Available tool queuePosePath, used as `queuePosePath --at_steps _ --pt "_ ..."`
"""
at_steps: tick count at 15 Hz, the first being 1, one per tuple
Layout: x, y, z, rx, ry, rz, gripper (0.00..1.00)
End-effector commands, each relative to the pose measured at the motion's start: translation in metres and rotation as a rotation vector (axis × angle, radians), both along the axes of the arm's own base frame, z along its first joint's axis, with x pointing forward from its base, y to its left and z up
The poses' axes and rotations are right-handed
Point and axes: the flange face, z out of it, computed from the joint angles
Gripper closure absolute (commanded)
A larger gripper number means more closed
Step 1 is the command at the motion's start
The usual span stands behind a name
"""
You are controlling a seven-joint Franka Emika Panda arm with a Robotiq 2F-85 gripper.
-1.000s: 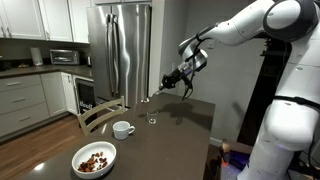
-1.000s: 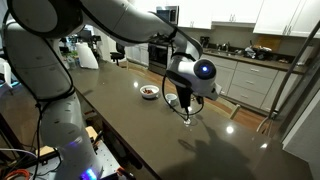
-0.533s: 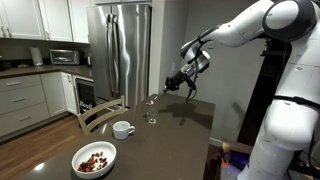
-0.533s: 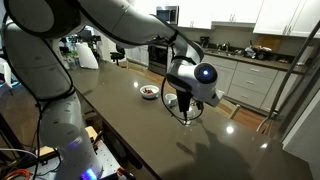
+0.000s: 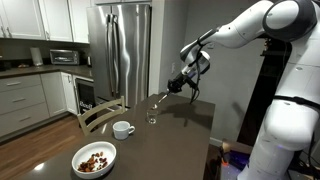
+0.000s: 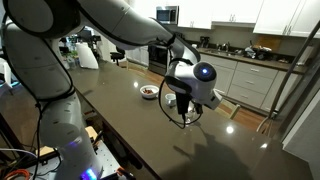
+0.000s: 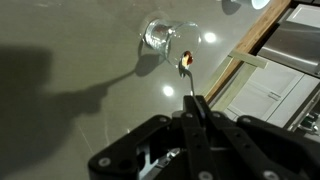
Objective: Use the spoon to move some contents of the bowl to the mug and the glass cup
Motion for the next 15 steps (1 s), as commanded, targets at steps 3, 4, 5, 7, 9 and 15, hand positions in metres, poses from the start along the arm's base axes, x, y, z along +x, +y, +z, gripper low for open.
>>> queuePosePath --at_steps 3,4,5,7,9,15 --pt "-0.002 0.007 0.009 -0.057 0.031 -0.018 0.97" --pt "-0.001 0.009 0.010 -0.066 0.031 -0.011 0.97" --pt "0.000 0.010 0.011 -0.074 0.033 -0.006 0.97" --pt "0.002 0.015 0.013 -0.084 0.035 0.004 0.97" --pt "0.004 0.020 0.013 -0.095 0.040 0.019 0.97" --pt "0.009 0.031 0.009 -0.151 0.065 0.046 0.97"
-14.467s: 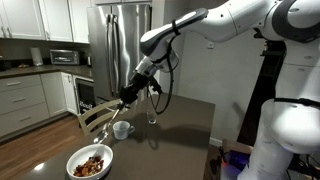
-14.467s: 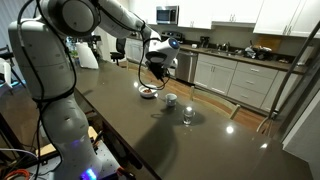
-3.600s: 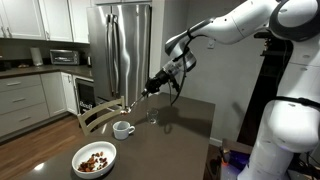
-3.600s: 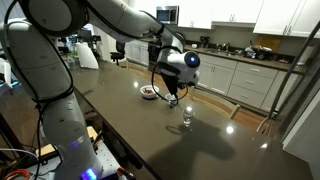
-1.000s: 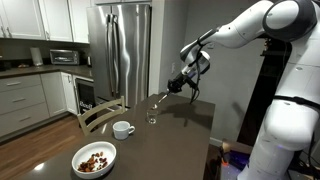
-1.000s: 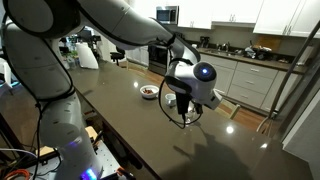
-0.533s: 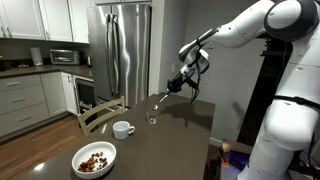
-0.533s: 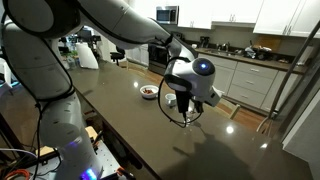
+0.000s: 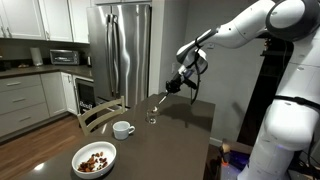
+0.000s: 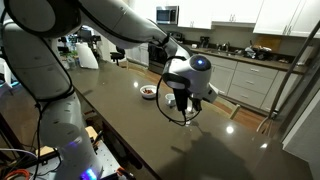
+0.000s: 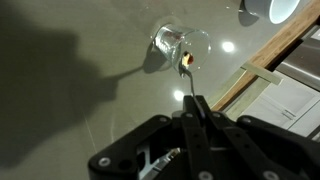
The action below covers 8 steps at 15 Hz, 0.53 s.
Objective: Use the spoon to move some contents of the bowl to the mug and the glass cup
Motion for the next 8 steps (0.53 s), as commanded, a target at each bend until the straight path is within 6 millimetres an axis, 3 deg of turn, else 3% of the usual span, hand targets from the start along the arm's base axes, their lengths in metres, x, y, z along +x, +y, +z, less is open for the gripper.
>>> queuePosePath --at_steps 1,8 --pt "-0.0025 0.0106 0.0028 -0.045 0.012 -0.009 0.97" --pt "0.0018 0.0183 0.0052 -0.107 0.022 0.011 0.97"
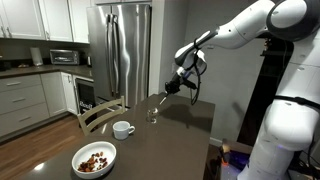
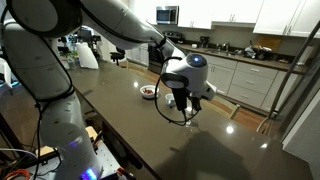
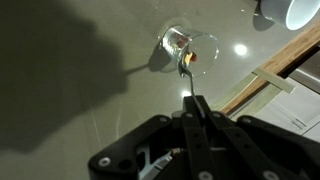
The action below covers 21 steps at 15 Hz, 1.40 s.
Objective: Use the spoon to move some contents of the bowl to the mug and the glass cup
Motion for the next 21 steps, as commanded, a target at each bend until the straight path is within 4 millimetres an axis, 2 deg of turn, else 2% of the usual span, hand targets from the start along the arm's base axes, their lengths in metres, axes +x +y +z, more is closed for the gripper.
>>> queuePosePath --at_steps 1,6,16,21 --pt "-0.002 0.010 0.008 -0.036 -0.004 -0.003 0.97" --pt "0.002 0.017 0.018 -0.054 -0.011 0.026 0.97" --pt "0.005 0.031 0.048 -0.095 -0.049 0.072 0.97" --pt "0.007 0.049 0.062 -0.085 -0.084 0.112 0.97"
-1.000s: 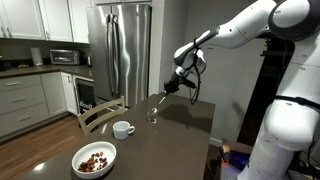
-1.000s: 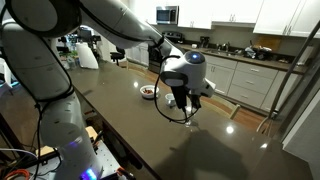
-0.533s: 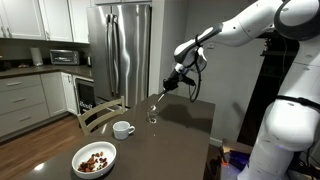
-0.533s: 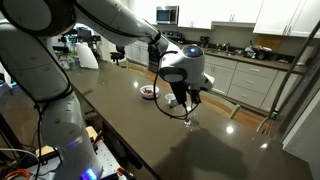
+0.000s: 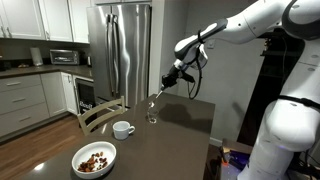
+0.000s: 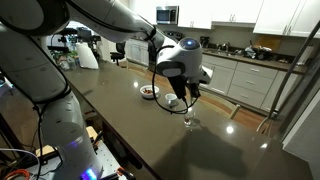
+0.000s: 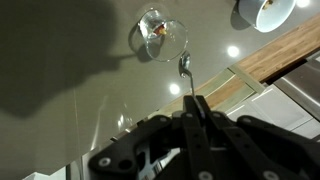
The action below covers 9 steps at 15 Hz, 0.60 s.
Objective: Use the spoon to move some contents of the bowl to the mug and the glass cup
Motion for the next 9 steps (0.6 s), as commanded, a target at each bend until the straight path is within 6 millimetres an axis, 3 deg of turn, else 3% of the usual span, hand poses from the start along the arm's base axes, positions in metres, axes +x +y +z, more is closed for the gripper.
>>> queuePosePath --at_steps 1,5,9 --pt "-0.001 0.020 0.014 0.011 -0.033 0.016 0.97" --pt "0.010 0.051 0.025 0.068 -0.079 0.065 0.97" --pt "0.021 0.095 0.027 0.164 -0.118 0.123 0.97"
